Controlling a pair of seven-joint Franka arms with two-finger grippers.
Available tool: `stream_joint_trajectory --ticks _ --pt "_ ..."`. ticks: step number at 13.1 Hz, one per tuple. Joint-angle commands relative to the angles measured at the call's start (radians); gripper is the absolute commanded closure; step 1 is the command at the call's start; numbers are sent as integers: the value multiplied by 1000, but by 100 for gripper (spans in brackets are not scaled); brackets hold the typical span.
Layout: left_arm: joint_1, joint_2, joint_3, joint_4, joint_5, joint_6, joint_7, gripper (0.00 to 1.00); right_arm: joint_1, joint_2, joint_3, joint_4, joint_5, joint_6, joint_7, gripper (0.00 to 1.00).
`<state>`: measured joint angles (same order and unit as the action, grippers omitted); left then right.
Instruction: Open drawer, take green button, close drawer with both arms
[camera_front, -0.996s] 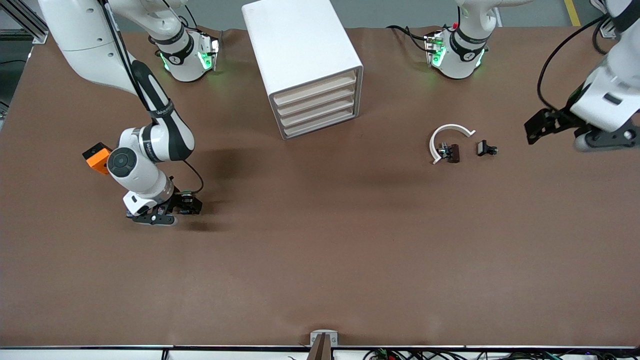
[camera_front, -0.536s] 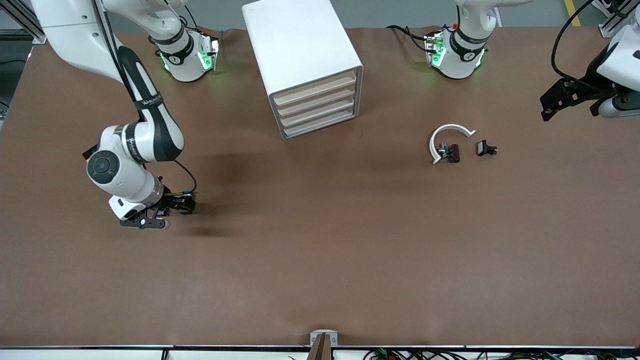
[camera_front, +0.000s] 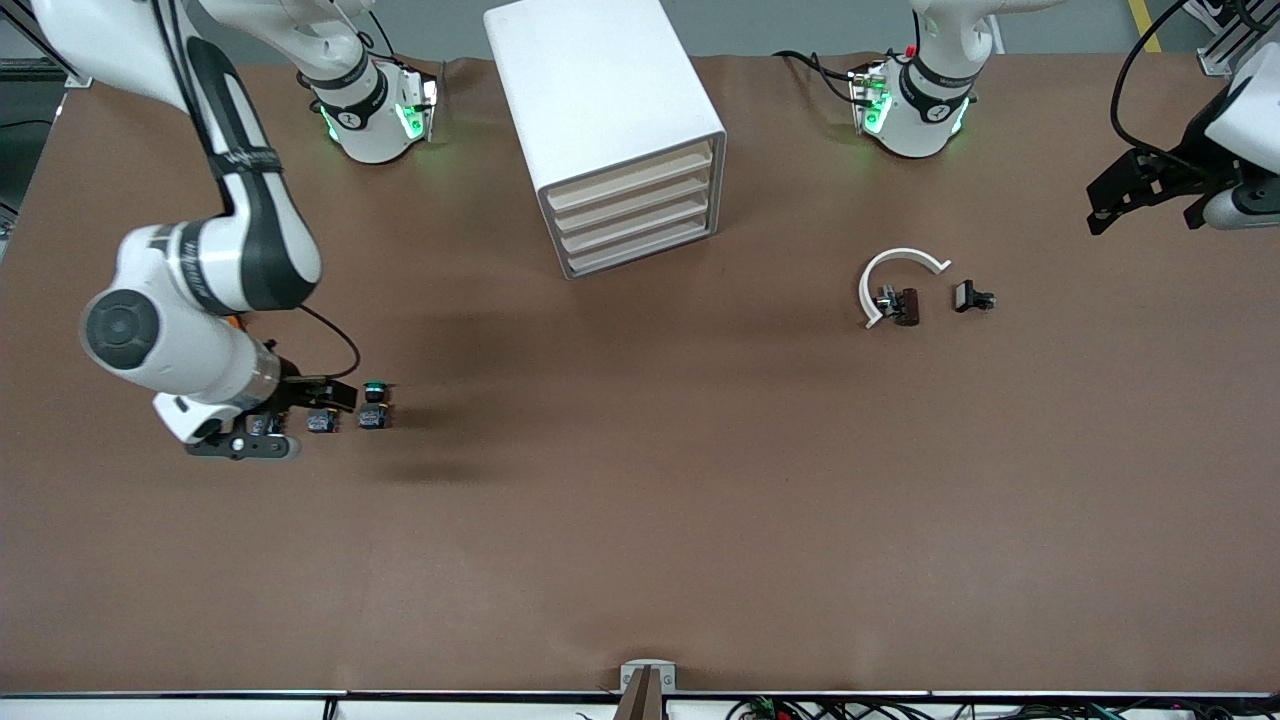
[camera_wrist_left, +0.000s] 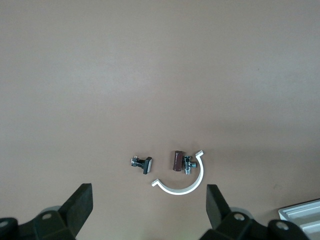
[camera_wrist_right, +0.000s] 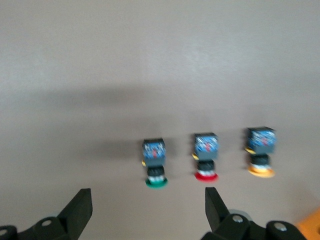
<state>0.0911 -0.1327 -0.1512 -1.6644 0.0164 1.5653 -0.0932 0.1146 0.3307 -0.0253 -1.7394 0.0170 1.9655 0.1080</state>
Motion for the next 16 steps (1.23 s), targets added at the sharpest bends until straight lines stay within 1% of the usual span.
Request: stream_joint_trajectory --ticks 1,3,5,7,8,9,11,13,14,16 --pt "18 -27 4 -26 -39 -5 29 0 -47 -1 13 137 0 -175 -86 0" --pt "15 -24 -4 -25 -41 1 29 0 -65 -1 11 237 -20 -296 -99 0" --pt "15 -25 -7 -25 -39 -4 30 0 -70 -24 10 323 -38 -414 -93 0" --pt "16 -25 -5 -15 -39 -16 32 0 -73 -22 10 469 -100 -586 -99 0" --pt "16 -25 -5 -15 -39 -17 30 0 -87 -24 10 524 -103 -632 -100 0" --pt "16 -24 -5 -15 -39 -17 30 0 -105 -25 13 550 -103 -646 -100 0" --pt "12 -19 -8 -15 -36 -17 27 0 -107 -33 15 552 -92 -649 -71 0" --pt "10 -19 -24 -15 -30 -17 20 0 -104 -99 24 546 -77 -655 -36 0" --pt "10 -21 -27 -15 -29 -17 16 0 -93 -140 24 537 -80 -684 -31 0" --pt "15 -22 -27 -15 -27 -19 12 0 -99 -174 18 518 -72 -712 -24 0"
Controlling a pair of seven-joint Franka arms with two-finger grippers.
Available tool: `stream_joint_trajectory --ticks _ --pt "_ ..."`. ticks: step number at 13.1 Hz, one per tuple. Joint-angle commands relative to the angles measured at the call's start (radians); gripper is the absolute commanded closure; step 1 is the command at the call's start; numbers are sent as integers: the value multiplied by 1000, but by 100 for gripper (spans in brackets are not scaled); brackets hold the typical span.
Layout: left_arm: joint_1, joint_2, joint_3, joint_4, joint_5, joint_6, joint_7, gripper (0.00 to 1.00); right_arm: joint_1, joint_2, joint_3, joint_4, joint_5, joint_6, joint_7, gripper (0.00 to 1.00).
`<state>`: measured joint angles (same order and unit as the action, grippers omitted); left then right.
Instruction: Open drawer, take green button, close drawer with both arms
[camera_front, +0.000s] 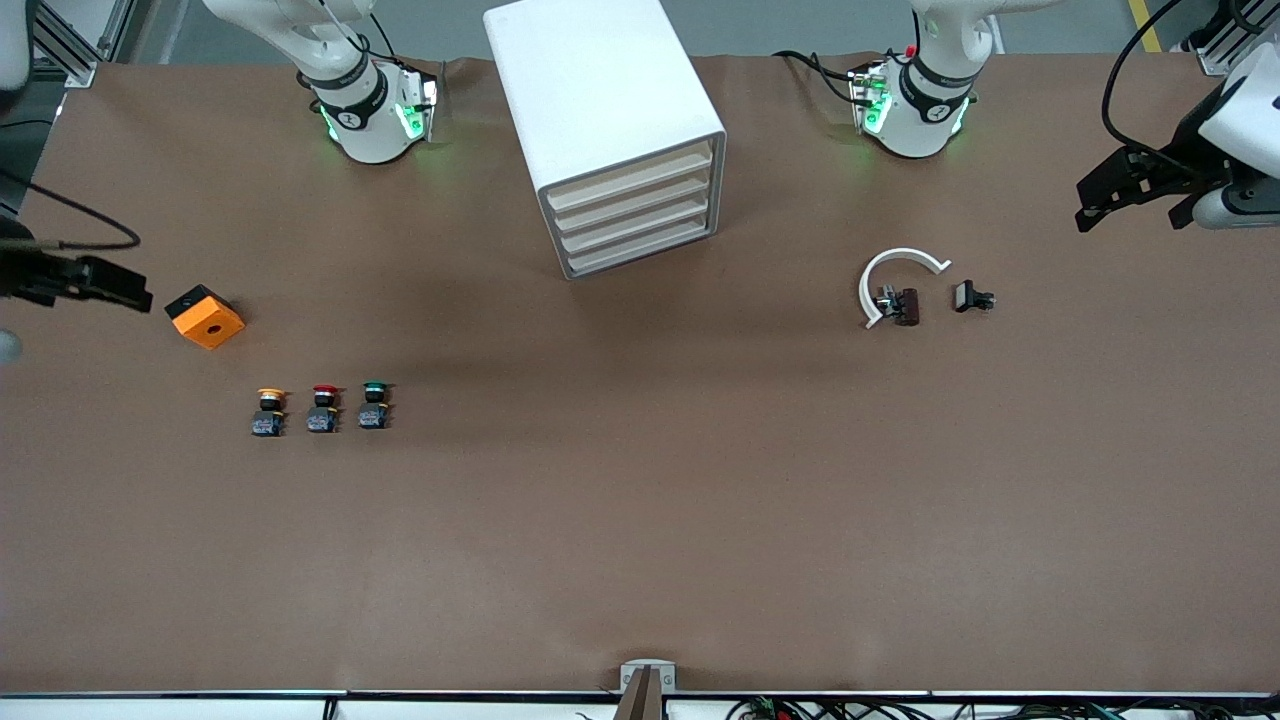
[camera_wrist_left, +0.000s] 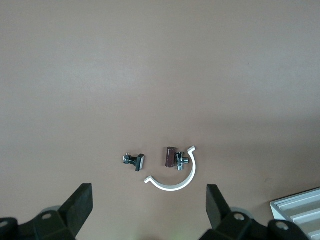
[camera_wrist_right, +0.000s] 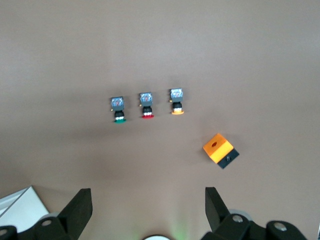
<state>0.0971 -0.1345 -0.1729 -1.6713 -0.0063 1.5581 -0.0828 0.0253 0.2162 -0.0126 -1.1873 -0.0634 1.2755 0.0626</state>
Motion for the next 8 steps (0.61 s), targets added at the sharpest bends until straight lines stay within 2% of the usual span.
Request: stream_joint_trajectory --ticks 1,4,8 --pt "10 -20 -5 -10 -6 -12 0 0 -16 -69 3 -55 13 -25 20 0" --pt "10 -17 -3 -8 -6 -12 0 0 -31 -83 2 -103 43 -12 25 0" --pt "12 -11 0 -12 -6 -12 0 0 -33 -207 2 -282 57 109 25 0"
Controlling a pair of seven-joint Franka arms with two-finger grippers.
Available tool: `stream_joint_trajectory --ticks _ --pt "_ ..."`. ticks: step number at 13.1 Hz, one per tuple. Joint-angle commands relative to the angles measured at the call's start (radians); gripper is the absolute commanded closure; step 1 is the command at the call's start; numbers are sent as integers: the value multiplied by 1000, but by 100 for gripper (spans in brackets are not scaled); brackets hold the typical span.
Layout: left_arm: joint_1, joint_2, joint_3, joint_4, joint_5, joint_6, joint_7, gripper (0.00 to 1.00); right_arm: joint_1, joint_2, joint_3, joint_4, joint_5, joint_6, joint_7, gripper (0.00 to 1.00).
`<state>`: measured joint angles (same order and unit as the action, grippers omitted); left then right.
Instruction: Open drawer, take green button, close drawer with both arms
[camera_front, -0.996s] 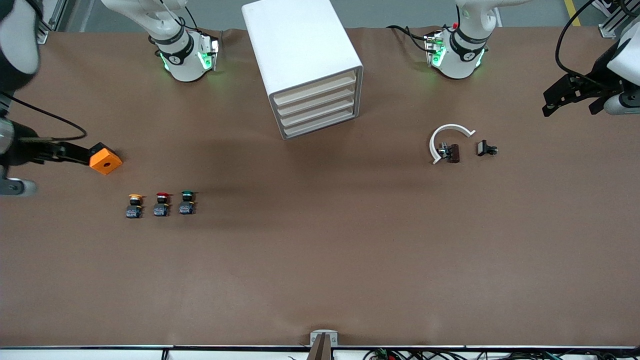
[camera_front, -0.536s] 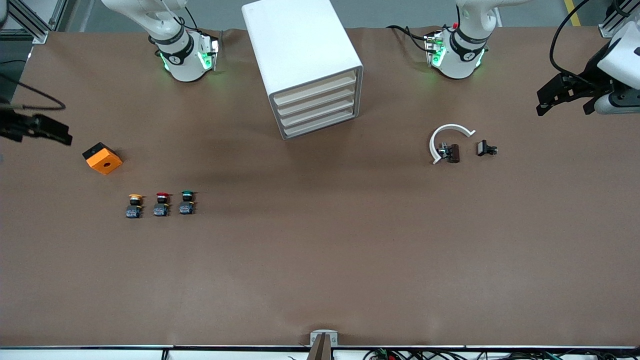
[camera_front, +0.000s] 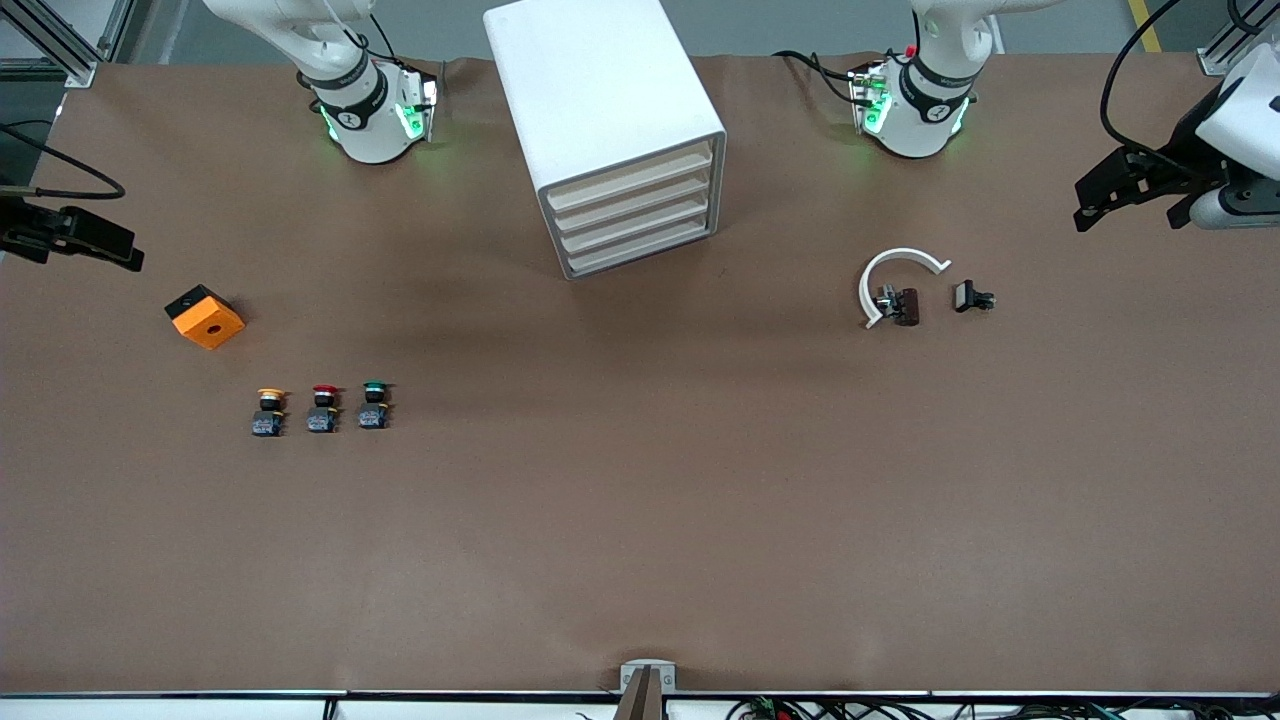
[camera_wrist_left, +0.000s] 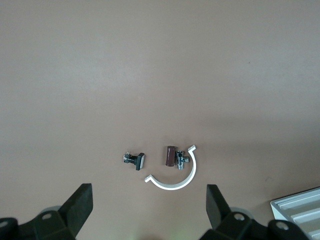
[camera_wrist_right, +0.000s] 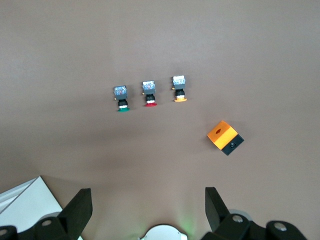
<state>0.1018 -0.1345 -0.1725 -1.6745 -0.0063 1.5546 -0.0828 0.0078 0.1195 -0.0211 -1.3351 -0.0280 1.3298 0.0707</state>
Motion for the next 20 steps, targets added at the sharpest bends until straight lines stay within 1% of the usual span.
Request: stream_joint_trajectory --ticks 1,3,4,5,9,13,17,19,20 --pt "7 -13 -1 -8 -4 -10 0 0 -17 -135 10 -165 22 69 17 0" --pt "7 -20 2 -7 -4 -22 0 0 -17 -194 4 -243 22 97 15 0" --pt "7 -20 2 -8 -4 -28 0 0 -16 -240 -16 -309 25 141 15 0" --pt "7 -20 2 -8 -4 -33 0 0 -15 -270 -26 -350 40 167 9 0" --pt "7 -20 4 -10 -4 -44 0 0 -14 -304 -34 -351 43 172 0 0" --pt "7 -22 7 -7 -4 -59 -2 0 -17 -307 -37 -361 42 177 -5 0" --pt "7 -22 7 -5 -4 -59 -2 0 -35 -305 -36 -362 48 181 -84 0" --pt "7 -20 7 -2 -4 -61 -3 0 -34 -305 -36 -362 78 189 -86 0" --pt "7 -20 7 -2 -4 -61 -3 0 -34 -305 -34 -362 80 195 -88 0"
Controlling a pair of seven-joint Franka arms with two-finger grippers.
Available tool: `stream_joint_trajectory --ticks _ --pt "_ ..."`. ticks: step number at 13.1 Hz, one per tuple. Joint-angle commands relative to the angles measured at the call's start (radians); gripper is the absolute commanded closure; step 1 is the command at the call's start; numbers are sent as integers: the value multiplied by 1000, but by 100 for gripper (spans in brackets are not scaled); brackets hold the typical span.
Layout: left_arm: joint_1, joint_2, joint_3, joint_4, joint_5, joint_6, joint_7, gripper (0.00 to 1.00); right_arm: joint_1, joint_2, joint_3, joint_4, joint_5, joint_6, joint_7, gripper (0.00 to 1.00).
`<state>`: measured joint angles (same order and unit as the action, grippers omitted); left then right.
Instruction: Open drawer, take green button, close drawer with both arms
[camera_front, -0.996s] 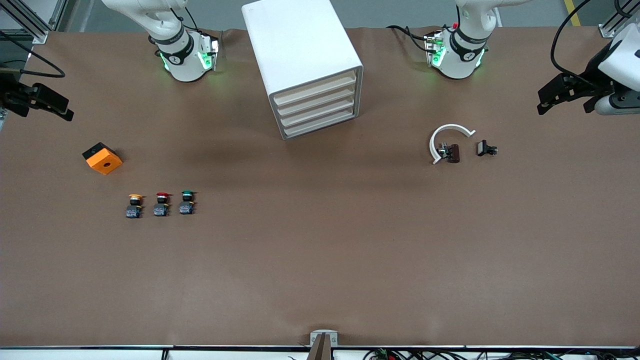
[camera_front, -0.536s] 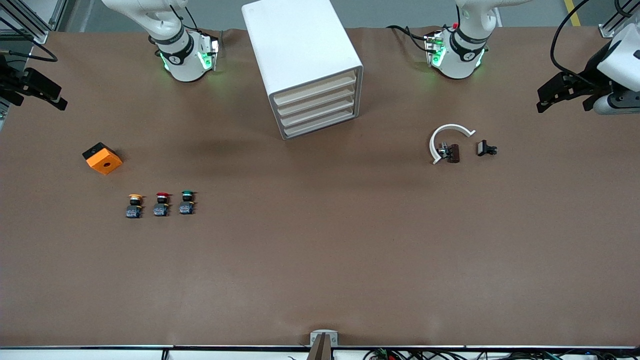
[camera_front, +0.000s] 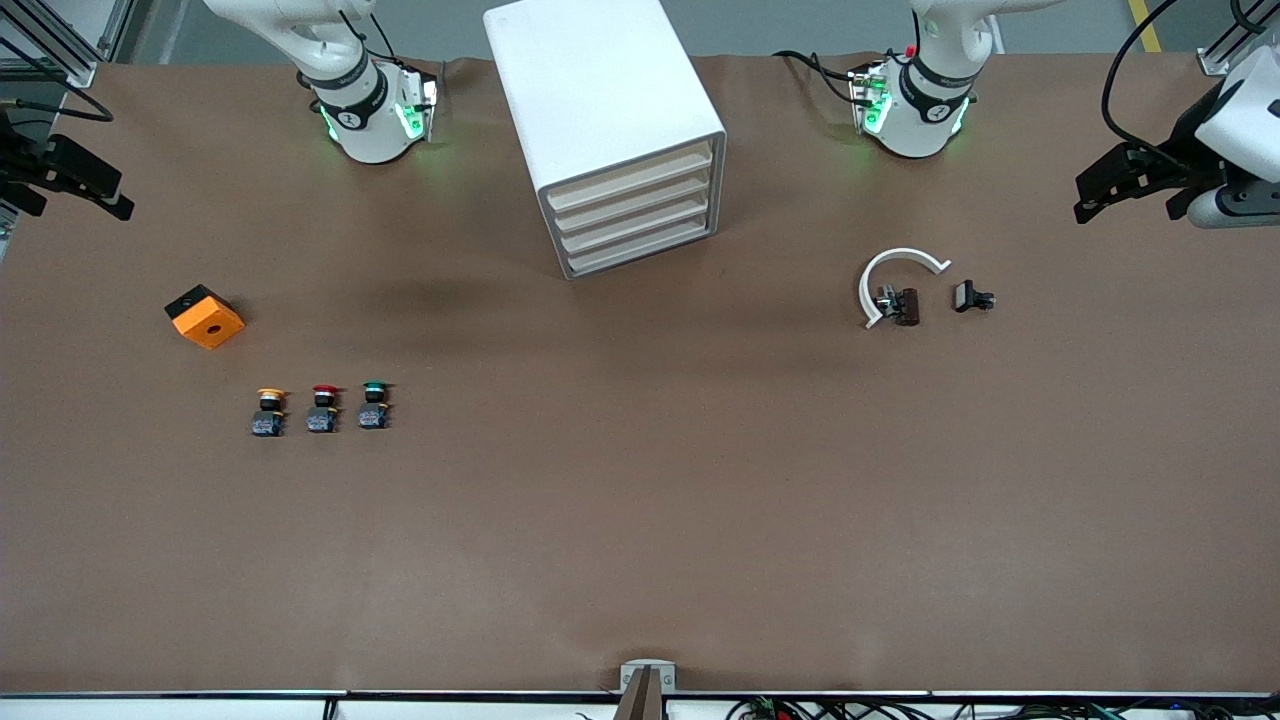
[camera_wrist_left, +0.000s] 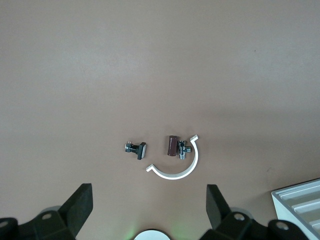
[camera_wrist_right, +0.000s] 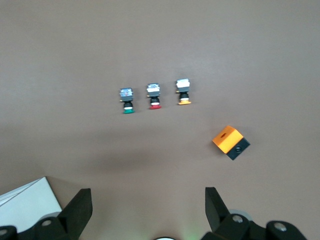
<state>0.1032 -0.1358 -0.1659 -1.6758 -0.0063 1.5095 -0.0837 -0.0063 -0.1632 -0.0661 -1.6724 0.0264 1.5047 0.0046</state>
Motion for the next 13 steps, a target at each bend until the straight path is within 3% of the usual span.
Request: stream_joint_trajectory --ticks 1,13 --pt "6 -18 0 1 -4 -14 -1 0 -20 -22 11 -24 26 22 -21 0" --pt "7 7 16 85 0 -37 2 0 -27 -24 17 -26 14 29 -74 0"
